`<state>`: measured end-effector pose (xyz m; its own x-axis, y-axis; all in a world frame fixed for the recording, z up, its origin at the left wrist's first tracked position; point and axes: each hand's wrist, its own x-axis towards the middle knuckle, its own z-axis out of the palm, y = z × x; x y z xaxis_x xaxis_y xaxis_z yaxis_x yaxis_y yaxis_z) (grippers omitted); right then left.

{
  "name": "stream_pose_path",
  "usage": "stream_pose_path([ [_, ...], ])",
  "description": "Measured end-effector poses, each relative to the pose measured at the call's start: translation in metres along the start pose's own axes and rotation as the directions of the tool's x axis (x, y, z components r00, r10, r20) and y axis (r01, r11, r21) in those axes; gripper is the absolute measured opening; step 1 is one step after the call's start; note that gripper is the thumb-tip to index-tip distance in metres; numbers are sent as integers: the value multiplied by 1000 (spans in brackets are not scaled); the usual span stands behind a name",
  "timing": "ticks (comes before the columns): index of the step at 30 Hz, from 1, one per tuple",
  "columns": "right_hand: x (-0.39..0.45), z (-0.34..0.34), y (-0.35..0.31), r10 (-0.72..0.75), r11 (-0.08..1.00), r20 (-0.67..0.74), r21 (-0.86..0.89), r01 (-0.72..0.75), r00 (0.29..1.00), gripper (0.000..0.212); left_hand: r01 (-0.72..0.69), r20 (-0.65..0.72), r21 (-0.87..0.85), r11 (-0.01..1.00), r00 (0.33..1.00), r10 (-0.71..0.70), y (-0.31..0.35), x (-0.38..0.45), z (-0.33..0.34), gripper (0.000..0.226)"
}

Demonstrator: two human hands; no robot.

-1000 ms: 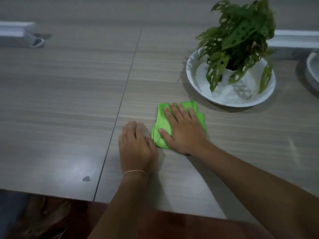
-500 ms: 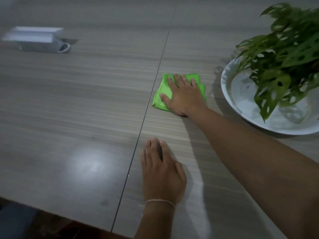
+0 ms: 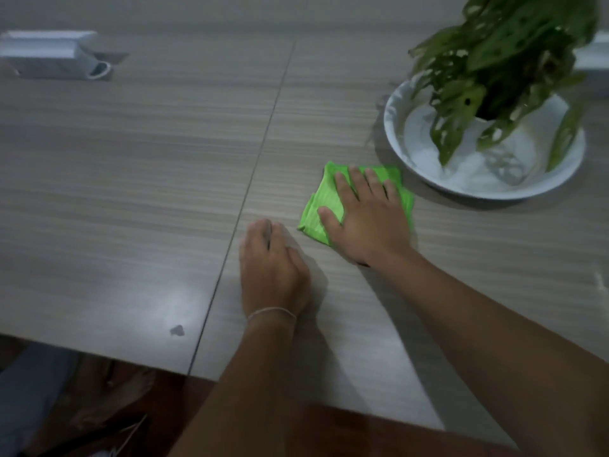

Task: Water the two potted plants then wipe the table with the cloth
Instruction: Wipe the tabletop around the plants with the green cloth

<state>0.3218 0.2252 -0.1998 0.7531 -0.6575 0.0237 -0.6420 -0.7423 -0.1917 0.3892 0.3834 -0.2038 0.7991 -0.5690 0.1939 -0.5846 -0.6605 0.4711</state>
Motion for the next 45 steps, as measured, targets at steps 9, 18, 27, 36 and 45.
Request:
stream_pose_path([
  [9, -135, -9, 36, 43, 998, -8, 48, -43, 999, 77, -224, 65, -53, 973, 972, 228, 11, -25, -3, 52],
  [18, -196, -34, 157, 100, 994, -1, 32, -100, 995, 77, -506, 236, -107, 856, 823, 516, 120, -83, 43, 52],
  [27, -244, -71, 342, 371, 924, -98, -55, -378, 923, 79, -628, 329, -139, 766, 700, 634, 248, -102, 101, 57],
  [36, -251, -93, 437, 466, 877, -50, -109, -468, 884, 84, -579, 359, -31, 815, 754, 550, 280, -108, 128, 59],
  [45, -220, -77, 368, 245, 963, -12, -114, -245, 969, 80, -576, 305, -59, 815, 767, 564, 281, -103, 126, 55],
])
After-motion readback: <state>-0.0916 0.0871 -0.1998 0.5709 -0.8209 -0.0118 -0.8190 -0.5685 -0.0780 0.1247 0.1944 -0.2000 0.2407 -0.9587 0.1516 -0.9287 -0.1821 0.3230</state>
